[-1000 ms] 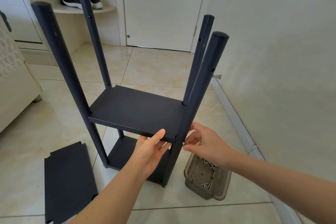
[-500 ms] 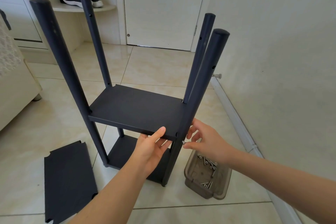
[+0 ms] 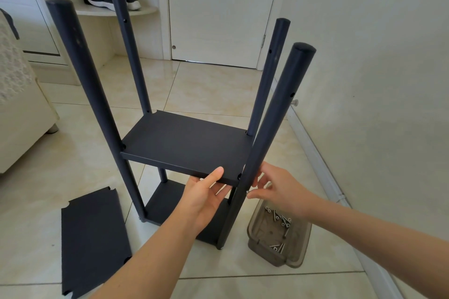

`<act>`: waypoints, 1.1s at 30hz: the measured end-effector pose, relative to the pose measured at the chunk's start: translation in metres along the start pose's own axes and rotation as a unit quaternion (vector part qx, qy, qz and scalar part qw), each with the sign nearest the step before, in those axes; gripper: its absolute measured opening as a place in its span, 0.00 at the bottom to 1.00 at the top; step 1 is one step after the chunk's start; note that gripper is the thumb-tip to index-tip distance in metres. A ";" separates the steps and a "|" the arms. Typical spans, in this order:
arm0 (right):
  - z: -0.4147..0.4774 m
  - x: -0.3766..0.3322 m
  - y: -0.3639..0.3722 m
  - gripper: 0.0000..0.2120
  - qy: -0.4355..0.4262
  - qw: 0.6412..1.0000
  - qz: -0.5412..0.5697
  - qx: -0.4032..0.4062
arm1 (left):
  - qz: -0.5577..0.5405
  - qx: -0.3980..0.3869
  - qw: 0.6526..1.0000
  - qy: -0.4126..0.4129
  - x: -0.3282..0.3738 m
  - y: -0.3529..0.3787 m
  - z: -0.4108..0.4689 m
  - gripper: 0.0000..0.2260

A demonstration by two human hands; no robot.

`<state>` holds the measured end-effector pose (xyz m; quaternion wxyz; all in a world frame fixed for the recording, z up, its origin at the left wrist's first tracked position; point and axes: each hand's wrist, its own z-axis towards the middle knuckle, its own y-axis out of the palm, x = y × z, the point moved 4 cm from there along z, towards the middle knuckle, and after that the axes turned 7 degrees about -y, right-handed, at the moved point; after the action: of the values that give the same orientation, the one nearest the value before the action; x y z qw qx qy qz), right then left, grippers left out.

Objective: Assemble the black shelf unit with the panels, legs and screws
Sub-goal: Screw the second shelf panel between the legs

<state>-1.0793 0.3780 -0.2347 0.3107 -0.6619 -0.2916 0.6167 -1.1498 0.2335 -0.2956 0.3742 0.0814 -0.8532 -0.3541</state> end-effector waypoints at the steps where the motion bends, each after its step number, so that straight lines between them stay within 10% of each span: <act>1: -0.001 -0.001 0.001 0.18 -0.004 1.000 -0.001 -0.007 | 0.000 -0.001 1.000 0.000 0.001 0.000 -0.001 0.17; 33: -0.002 -0.004 0.005 0.18 0.004 1.000 -0.024 0.005 | 0.006 -0.026 1.000 -0.002 0.005 0.003 -0.013 0.08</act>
<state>-1.0772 0.3723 -0.2358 0.3303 -0.6553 -0.3032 0.6080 -1.1437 0.2265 -0.2847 0.3770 0.0658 -0.8448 -0.3740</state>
